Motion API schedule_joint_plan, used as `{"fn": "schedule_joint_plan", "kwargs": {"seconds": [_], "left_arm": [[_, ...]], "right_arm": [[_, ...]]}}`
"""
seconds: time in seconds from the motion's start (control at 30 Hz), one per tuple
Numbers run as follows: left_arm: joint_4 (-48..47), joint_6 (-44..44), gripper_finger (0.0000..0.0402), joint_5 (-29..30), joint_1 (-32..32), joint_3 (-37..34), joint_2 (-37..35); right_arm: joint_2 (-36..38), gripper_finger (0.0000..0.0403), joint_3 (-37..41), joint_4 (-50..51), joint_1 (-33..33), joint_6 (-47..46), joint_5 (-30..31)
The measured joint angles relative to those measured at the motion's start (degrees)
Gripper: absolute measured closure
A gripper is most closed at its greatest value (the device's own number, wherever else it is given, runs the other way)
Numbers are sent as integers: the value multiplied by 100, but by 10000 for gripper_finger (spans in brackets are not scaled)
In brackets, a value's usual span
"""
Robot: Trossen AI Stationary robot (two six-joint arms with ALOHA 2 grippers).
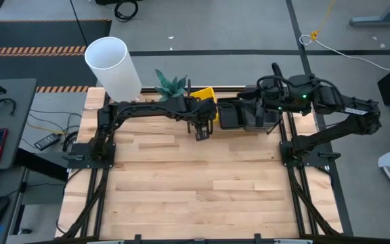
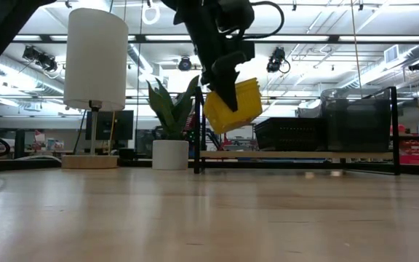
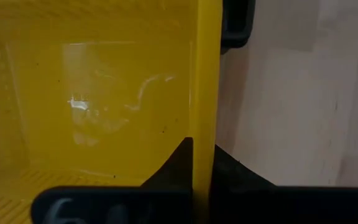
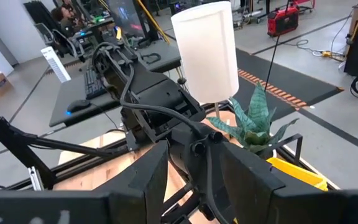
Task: Stack baskets on shelf by color
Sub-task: Put the stacked yellow basket on the shelf
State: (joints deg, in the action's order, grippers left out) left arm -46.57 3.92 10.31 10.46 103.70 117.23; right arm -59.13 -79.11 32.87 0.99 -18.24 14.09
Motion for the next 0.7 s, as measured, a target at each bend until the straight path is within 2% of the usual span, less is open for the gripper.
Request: {"fn": "schedule_joint_plan", "kwargs": {"seconds": [0.7], "left_arm": [[0,180,386,1,-85,4,419]], "right_arm": [[32,249,2,126,-146,204,-93]]}}
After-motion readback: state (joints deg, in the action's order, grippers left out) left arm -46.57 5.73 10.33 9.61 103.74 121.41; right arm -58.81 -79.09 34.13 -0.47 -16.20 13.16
